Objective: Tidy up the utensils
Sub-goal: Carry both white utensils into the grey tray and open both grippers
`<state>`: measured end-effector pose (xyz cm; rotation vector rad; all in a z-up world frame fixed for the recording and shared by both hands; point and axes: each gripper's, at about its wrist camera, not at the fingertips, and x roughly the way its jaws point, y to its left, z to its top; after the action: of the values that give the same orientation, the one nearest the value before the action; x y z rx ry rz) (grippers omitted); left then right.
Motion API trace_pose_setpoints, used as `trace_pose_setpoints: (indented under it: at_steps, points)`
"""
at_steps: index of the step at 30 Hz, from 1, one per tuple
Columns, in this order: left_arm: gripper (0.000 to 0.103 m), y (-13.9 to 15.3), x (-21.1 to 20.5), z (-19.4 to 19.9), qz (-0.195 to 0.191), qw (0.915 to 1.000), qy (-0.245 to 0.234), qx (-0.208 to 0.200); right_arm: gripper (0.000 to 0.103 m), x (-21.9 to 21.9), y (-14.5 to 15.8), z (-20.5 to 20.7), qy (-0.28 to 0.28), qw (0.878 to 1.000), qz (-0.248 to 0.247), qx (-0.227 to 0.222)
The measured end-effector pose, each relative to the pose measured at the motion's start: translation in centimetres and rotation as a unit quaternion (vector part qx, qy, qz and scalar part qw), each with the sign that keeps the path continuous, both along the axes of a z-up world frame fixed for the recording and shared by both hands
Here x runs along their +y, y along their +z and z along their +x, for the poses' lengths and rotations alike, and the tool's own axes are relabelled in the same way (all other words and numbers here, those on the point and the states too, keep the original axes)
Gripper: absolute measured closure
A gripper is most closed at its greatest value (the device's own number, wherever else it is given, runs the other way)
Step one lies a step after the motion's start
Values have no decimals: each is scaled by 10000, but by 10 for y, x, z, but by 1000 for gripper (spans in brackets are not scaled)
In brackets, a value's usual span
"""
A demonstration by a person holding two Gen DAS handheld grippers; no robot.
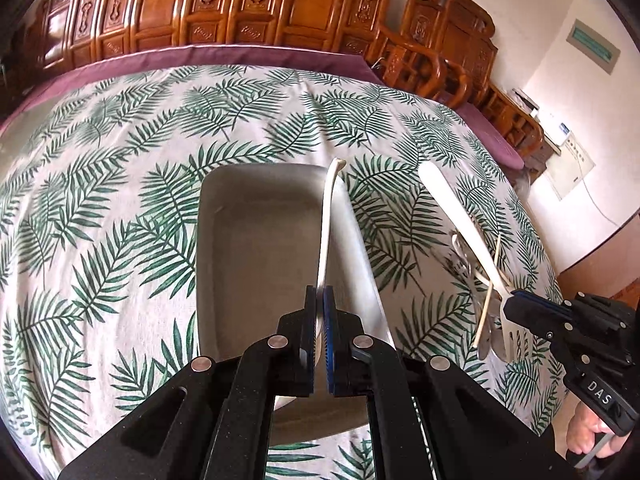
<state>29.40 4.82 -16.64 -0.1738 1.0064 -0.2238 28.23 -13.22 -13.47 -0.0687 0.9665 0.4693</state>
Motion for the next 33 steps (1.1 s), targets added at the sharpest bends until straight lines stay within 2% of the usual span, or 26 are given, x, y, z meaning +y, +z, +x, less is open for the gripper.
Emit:
trace_pose_setpoints:
  at_steps: [5, 13, 22, 33]
  points:
    - [100, -4, 8, 3, -78, 9999, 67, 33, 97, 23, 1, 6, 78, 10000, -8, -3]
    - [99, 2, 17, -2, 44, 10000, 71, -13, 97, 45, -6, 11, 155, 9999, -46, 56]
    - [96, 30, 41, -37, 253, 9989, 205, -324, 97, 75, -20, 19, 182, 9997, -80, 156]
    - [95, 48, 67, -70, 436, 9971, 351, -506, 96, 98, -33, 31, 62, 9994, 17, 334]
